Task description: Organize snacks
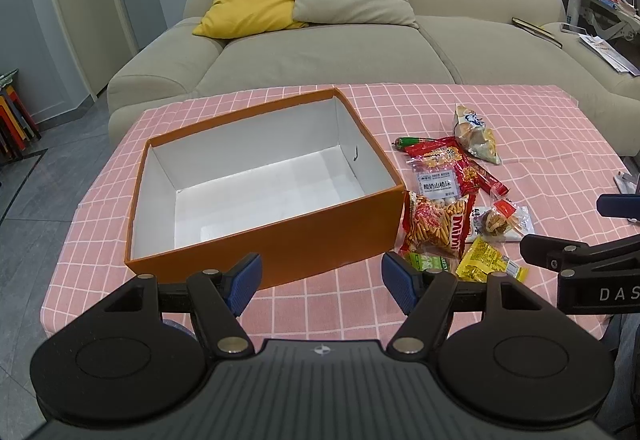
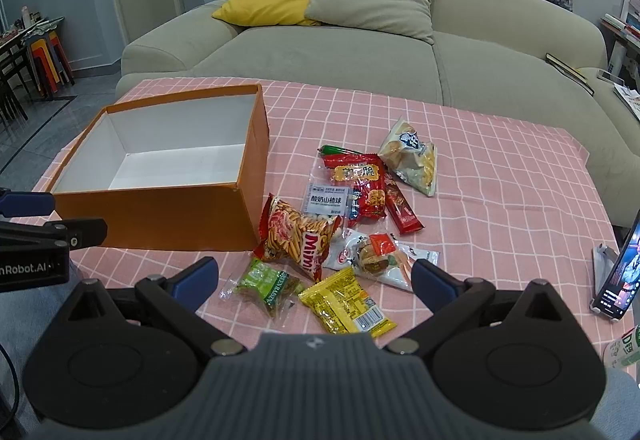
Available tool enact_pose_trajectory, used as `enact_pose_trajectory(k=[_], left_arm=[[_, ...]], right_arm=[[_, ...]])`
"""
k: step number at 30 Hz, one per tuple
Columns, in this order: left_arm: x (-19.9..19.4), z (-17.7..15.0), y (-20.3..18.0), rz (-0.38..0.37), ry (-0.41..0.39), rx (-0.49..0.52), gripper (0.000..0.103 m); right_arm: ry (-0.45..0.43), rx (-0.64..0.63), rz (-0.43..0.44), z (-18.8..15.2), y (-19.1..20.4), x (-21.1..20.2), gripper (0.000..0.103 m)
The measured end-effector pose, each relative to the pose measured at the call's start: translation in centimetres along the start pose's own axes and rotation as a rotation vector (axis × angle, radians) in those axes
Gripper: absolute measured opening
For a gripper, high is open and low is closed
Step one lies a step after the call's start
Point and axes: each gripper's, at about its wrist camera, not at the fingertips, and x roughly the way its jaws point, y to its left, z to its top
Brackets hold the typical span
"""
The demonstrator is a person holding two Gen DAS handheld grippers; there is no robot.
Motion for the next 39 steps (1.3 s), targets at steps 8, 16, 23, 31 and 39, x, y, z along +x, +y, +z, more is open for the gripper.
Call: enact_pose_trajectory(k=[8,16,23,31,39], left_arm=[[-0.03,-0.02,0.29,0.0,0.001,-0.009,0.08],[-0.04,0.04,0.41,-0.001,0.001,-0.01,0.08],[-0.12,0.02,0.49,-0.002,0.004,-0.008,0.08],[-0.17,-0.14,0.3,-0.005,0.007,-0.005,0.08],[0.0,-0.11,0.04,-0.025,0.015,0.007,0.08]], right_arm=[[-0.003,-0.011,-0.001,0.06,0.14,-0.07,0.099],[-0.004,-0.012,-0.002,0.06,0.15,-0.1,0.099],[0.0,-0.007,-0.003,0.09,0.23,-0.16,0.099],[0.001,-0.008,-0.002,0.07,0.25,-0.17,0.099],[0.009,-0.006,-0.001,-0.04,0.34,0.03,0.099]])
